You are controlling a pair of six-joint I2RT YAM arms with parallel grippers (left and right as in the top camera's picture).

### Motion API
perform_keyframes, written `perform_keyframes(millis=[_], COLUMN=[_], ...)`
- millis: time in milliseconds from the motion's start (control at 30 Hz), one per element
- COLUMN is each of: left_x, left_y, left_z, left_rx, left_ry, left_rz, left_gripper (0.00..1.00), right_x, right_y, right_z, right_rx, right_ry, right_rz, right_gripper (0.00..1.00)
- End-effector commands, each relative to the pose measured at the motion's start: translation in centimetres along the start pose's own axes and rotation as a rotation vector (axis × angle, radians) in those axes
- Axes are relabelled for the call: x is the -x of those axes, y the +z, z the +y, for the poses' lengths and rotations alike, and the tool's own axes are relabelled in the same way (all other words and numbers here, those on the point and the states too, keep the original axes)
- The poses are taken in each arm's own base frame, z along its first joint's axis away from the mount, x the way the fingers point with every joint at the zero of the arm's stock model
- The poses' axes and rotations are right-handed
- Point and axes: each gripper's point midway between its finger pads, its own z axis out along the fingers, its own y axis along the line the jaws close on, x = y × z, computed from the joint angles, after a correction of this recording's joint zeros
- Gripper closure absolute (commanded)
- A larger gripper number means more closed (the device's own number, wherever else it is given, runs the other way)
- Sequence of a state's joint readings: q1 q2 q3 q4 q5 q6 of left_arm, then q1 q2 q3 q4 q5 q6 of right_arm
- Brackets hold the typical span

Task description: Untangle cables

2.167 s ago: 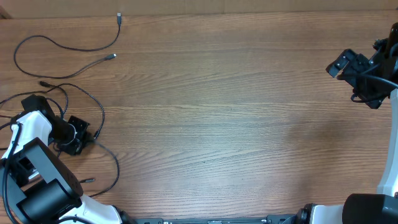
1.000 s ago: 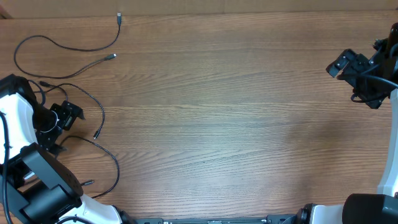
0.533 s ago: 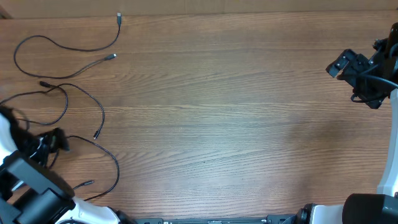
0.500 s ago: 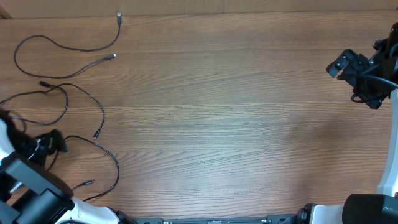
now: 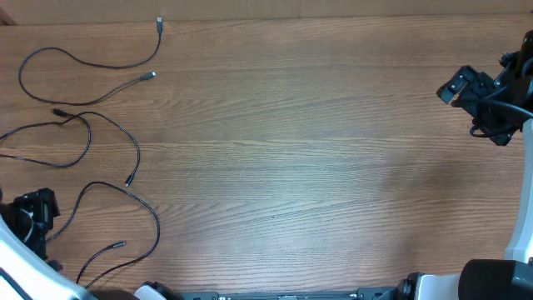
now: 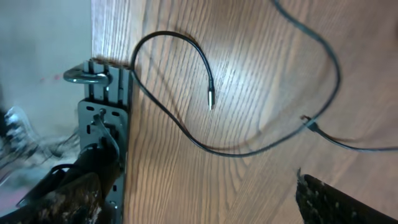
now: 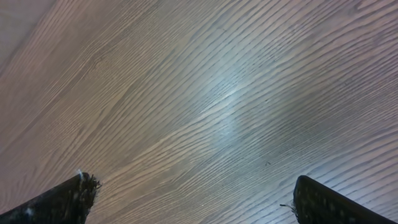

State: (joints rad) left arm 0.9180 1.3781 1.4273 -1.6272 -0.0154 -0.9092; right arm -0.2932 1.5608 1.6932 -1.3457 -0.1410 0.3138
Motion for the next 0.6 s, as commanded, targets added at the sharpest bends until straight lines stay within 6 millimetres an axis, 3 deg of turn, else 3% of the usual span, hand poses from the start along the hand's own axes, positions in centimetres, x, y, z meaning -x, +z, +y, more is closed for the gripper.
perform_keyframes(millis=[0,167,467,567], left_x=[-0.3,-0.9,-2.0,-2.1], left_y=[-0.7,1.6,10.5,11.8], left_z=[1.8,2.4,2.5,2.0], left_rx=[-0.014,-0.033,0.006,-0.022], left_ry=[-0.057,-0.091,-0.073,-0.058], left_rz=[-0.071,-0.075,-0.001,0.007], left_gripper=[0.00,0.01,0.00,0.00], right_x=[0.3,0.3,0.3,0.3], right_y=[-0.2,-0.1,-0.1,-0.1], right_z=[0.0,0.0,0.0,0.0], right_rx=[-0.002,-0.002,-0.002,-0.002], right_ry=[-0.005,-0.005,-0.005,-0.005], right_rz=[-0.013,-0.013,-0.013,-0.013], right_gripper=[0.00,0.00,0.00,0.00])
